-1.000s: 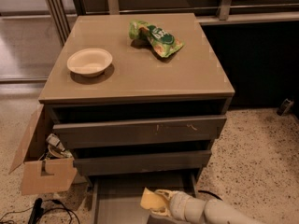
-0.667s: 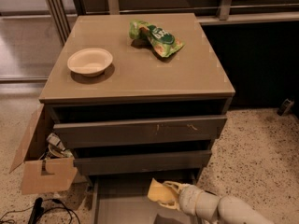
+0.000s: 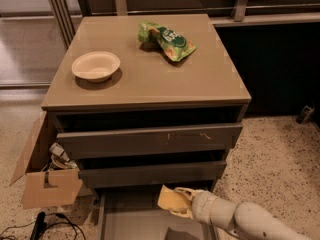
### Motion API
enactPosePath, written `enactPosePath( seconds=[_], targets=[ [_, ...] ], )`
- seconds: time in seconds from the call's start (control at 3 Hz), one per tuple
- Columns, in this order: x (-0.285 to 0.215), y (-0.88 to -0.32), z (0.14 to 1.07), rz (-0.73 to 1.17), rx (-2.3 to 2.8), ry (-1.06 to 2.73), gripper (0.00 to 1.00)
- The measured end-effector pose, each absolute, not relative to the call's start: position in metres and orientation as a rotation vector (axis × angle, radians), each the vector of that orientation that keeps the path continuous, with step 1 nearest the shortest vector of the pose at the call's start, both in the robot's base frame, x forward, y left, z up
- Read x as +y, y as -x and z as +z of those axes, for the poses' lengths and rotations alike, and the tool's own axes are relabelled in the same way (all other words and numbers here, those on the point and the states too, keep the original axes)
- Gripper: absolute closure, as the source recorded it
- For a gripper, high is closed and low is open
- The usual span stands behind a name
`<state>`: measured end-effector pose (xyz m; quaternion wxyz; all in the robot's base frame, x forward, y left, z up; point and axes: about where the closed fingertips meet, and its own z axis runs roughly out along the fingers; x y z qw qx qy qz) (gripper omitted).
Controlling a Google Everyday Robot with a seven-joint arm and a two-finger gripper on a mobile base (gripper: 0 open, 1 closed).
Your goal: Pick sponge from bottom drawer and place on counter
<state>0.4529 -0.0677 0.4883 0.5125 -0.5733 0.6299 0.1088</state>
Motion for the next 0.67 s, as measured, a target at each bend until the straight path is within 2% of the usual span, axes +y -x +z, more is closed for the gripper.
enactPosePath(
  seconds=[0.67],
  targets=[
    [-0.070, -0.495, 0.598, 0.231, 1.454, 1.503, 1.00]
  ],
)
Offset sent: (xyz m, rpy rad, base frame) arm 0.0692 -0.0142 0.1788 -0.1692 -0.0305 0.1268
